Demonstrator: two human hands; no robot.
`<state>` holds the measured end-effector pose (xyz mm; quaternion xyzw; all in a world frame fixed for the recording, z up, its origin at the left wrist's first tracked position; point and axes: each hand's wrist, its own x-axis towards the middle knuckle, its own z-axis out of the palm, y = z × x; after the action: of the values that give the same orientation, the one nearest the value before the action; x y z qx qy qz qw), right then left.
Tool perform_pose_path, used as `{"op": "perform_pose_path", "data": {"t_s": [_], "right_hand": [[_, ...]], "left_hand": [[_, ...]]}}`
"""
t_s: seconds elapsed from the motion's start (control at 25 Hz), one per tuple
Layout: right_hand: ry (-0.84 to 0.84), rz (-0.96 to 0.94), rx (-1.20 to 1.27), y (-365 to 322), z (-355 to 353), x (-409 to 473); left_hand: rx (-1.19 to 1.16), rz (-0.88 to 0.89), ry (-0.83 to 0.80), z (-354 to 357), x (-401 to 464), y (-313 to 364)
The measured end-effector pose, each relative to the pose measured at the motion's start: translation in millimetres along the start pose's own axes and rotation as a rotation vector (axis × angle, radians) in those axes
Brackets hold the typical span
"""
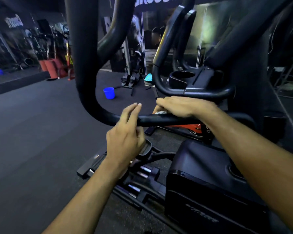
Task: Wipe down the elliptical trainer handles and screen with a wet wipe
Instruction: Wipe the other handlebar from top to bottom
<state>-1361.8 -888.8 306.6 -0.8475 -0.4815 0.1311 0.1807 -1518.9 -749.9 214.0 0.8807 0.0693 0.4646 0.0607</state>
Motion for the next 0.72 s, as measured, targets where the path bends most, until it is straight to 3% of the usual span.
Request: {"op": "perform_pose_path", "data": {"t_s": [0.08,0.24,0.28,0.4,0.6,0.72], "right_hand": [[-0.016,0.011,0.157,4,-4,0],[-0.022,-0.033,0.007,9,-1,-1],[-0.025,-0.033,0.017,15,-4,-5],[-0.077,0.026,0.305,31,-11,-14],[-0.008,-0.054,0.119,50,-18,-25],[-0.032,-0.012,0.327,67,-25,-31]], "left_hand": [[-0.07,0.028,-0.022,1,43,13],[0.019,-0.306,-0.52,37,101,10],[0.069,-0.34,-0.573,42,100,9],[0.128,-0.34,-0.471,42,94,13],[0.147,-0.316,-0.367,41,93,20],[0.198,-0.249,-0.335,48,91,15]]}}
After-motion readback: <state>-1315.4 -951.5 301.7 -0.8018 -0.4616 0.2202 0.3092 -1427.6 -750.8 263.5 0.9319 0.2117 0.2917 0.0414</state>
